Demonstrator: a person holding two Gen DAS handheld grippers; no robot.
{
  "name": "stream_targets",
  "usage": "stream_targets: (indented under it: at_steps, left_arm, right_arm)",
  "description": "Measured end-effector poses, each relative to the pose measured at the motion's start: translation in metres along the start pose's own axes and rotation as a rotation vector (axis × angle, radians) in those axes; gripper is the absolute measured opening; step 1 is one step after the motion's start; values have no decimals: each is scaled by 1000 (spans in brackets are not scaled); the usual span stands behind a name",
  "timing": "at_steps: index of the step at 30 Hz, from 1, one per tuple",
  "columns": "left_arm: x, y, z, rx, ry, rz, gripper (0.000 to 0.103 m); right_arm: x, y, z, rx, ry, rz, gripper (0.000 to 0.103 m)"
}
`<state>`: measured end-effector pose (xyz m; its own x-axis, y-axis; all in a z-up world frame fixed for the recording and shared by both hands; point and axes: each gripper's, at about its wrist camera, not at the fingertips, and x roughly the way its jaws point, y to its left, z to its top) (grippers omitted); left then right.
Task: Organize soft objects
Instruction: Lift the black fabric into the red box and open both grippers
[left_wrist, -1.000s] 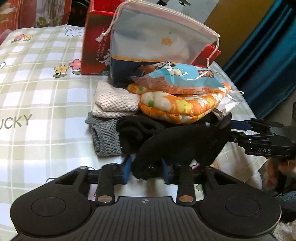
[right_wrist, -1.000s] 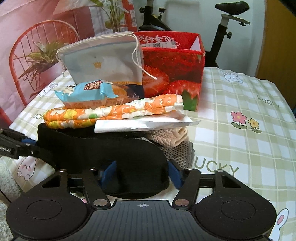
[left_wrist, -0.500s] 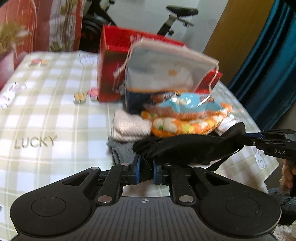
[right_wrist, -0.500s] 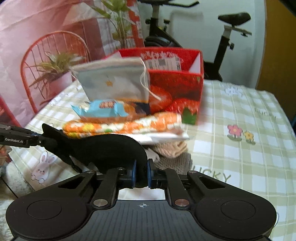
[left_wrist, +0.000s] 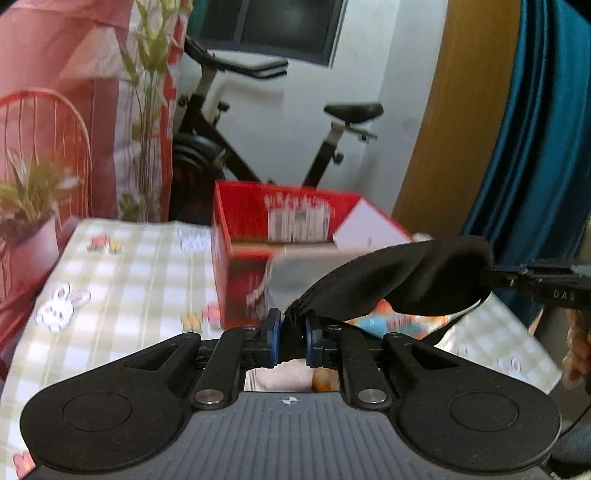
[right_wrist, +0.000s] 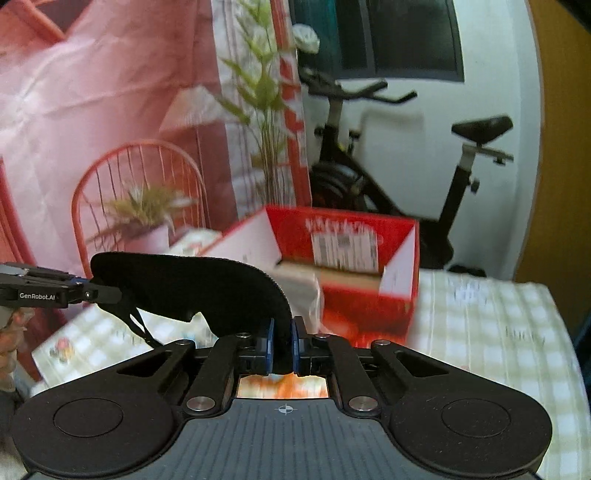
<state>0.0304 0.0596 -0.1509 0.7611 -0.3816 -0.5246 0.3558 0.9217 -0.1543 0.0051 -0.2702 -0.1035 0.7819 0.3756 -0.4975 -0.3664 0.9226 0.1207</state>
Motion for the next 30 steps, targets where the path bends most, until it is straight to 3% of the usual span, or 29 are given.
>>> stream_targets:
  at_steps: [8, 13, 17, 24, 30]
  left_arm:
    - [17, -8, 59, 20, -85, 22, 14]
    - [46, -6, 93, -1, -81, 23, 14]
    - [82, -5, 110, 28, -17, 44, 14]
    - [152, 7, 111, 15, 122, 81, 14]
    - [172, 17, 99, 10, 176, 101, 17]
  right_arm:
    - [14, -13, 54, -31, -84, -32, 8]
    - [39, -31, 83, -41, -90, -57, 8]
    - [77, -48, 96, -59, -37, -92, 8]
    - [144, -69, 83, -14, 104, -117, 8]
    - [175, -73, 62, -27, 186, -122, 9]
